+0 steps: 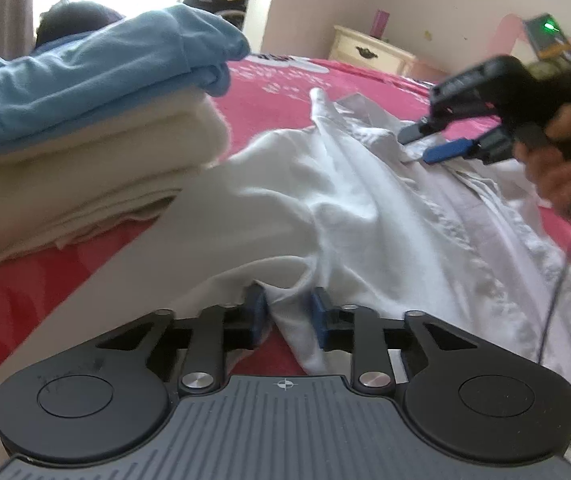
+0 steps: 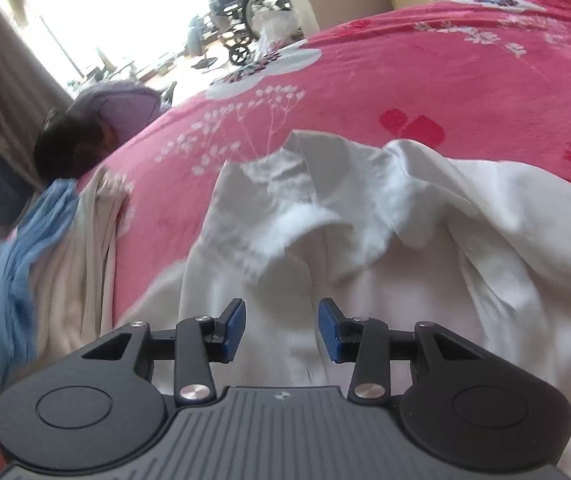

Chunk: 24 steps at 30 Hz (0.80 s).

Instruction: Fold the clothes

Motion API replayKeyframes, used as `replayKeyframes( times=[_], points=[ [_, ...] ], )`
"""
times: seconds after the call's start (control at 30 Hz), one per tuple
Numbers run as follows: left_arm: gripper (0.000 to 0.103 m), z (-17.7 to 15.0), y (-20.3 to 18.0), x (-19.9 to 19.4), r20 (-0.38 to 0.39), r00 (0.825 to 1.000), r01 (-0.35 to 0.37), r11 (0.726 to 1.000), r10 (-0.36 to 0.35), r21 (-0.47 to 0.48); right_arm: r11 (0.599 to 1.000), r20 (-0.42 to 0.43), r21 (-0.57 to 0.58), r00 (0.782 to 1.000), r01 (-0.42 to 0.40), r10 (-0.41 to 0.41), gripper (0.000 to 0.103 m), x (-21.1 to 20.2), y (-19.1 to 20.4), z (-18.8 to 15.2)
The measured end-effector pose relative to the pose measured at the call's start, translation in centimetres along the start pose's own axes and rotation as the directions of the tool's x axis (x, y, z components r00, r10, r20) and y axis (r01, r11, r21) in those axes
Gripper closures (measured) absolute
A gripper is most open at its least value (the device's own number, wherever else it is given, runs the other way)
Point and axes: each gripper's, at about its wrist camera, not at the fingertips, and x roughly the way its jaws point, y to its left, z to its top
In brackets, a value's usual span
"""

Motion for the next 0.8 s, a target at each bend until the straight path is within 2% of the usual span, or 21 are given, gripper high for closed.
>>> replayKeyframes(
  times=[0.2,0.27,0.33,0.4,0.47,0.53,0.67,0.73,0.8],
  points=[
    [0.094,0.1,0.3,0.0,0.022,1.0,-0.021,1.0,0.021,-0.01,0.989,0.01,0.145,1.0,-0.028,0.027,0.06,3.5,-0.6,2.0],
    [0.096,0.1,0.6,-0.1,0.025,0.999,-0.031,0.999,0.032,-0.025,0.989,0.012,0.148,1.0,-0.028,0.026,0.061,4.5,-0.5,2.3],
    [0.098,0.1,0.7,-0.4,0.037,0.997,-0.06,0.998,0.061,-0.035,0.996,0.035,0.09,0.999,-0.013,0.01,0.076,4.8,0.0,2.4],
    [0.098,0.0,0.8,-0.9,0.053,0.994,-0.092,0.995,0.094,-0.044,1.0,0.078,0.023,0.997,-0.011,0.009,0.1,4.6,0.6,2.3],
    [0.098,-0.1,0.9,-1.2,0.06,0.992,-0.11,0.992,0.114,-0.06,1.0,0.128,-0.013,0.992,-0.015,0.017,0.101,4.1,0.9,2.2],
    [0.098,-0.4,0.8,-1.2,0.054,0.99,-0.127,0.99,0.13,-0.064,1.0,0.142,-0.018,0.99,0.019,-0.016,0.101,4.3,0.8,2.2],
    [0.097,-0.9,-0.1,-0.8,0.071,0.984,-0.161,0.987,0.161,-0.012,0.988,0.123,-0.012,0.981,0.153,-0.15,0.101,5.9,0.0,2.3],
    [0.095,-1.2,-0.2,-0.9,0.078,0.983,-0.167,0.986,0.167,0.003,0.983,0.153,-0.028,0.972,0.183,-0.177,0.098,5.6,0.1,2.2],
    [0.094,-1.3,-0.1,-1.0,0.082,0.983,-0.167,0.986,0.165,0.007,0.969,0.2,-0.057,0.954,0.239,-0.223,0.093,4.9,0.4,2.2]
  ],
)
